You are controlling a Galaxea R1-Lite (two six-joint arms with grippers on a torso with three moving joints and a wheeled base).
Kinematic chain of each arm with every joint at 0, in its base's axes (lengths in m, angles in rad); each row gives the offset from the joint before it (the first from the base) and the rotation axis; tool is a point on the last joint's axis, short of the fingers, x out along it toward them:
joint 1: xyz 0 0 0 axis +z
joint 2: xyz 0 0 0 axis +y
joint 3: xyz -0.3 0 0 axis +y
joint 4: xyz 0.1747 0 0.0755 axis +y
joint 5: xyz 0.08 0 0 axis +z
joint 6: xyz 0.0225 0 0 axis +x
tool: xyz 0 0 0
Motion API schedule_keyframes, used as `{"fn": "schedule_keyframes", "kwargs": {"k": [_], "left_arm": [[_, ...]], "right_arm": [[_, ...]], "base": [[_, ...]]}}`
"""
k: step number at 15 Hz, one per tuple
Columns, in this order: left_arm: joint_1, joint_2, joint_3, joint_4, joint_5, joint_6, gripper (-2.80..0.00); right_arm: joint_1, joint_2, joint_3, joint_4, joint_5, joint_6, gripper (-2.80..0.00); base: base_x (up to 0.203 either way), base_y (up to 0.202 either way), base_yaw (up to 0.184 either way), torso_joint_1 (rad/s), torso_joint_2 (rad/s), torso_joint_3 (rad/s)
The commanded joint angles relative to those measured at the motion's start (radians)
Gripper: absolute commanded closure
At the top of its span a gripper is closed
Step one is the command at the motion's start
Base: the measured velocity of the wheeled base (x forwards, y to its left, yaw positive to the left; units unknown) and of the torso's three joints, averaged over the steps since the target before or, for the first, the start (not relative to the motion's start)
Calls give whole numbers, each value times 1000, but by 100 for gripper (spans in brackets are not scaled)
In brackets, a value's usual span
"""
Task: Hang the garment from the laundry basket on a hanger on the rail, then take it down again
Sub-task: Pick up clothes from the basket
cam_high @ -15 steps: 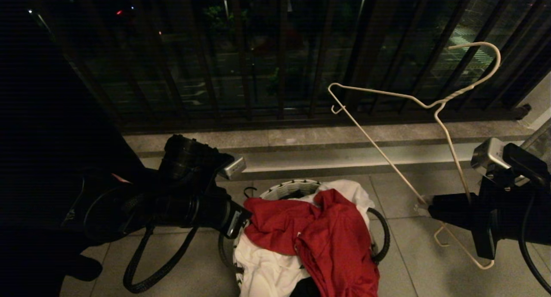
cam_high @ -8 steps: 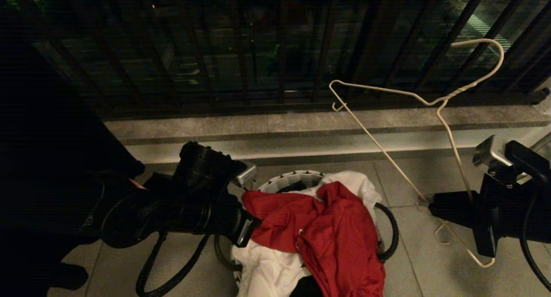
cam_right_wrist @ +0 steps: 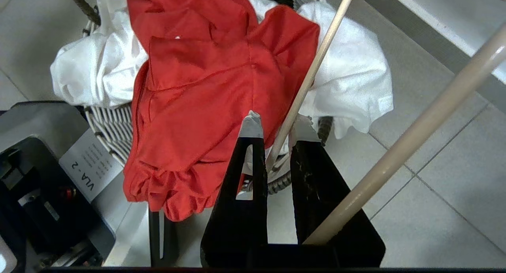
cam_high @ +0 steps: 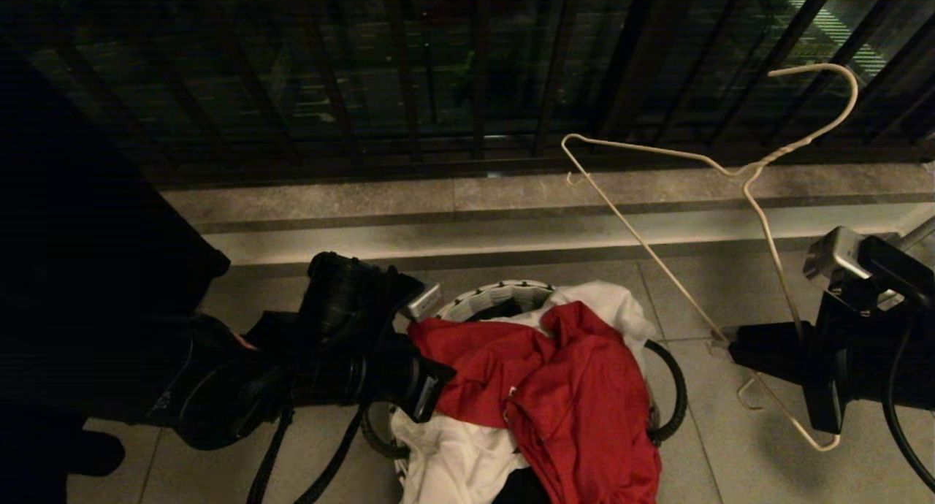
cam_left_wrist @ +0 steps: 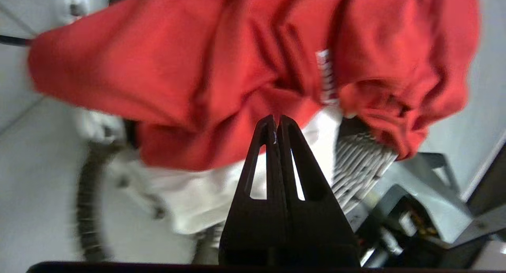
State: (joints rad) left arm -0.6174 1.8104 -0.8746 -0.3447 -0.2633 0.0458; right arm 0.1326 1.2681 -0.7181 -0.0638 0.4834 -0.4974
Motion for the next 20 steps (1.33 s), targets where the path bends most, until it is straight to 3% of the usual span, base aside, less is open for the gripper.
{"fn": "schedule_keyframes", "kwargs": {"k": [1, 6, 10, 13, 20], "left_arm": [[-25, 17, 8, -9, 1, -20, 0], [-90, 76, -52, -8, 9, -64, 0], [-120, 132, -104, -10, 16, -63, 0], [-124, 201, -170, -10, 68, -63, 0], [-164, 166, -149, -9, 74, -71, 0]], "right_arm": [[-5, 4, -4, -1, 3, -3, 0], [-36, 7, -21, 0, 4, 0, 0], [-57, 5, -33, -1, 6, 0, 0], [-65, 1, -49, -1, 5, 40, 0], [-88, -1, -63, -1, 7, 45, 0]], "base": [[0, 0, 0, 0, 0, 0], [0, 0, 0, 0, 0, 0], [0, 0, 0, 0, 0, 0], [0, 0, 0, 0, 0, 0], [0, 0, 0, 0, 0, 0]]}}
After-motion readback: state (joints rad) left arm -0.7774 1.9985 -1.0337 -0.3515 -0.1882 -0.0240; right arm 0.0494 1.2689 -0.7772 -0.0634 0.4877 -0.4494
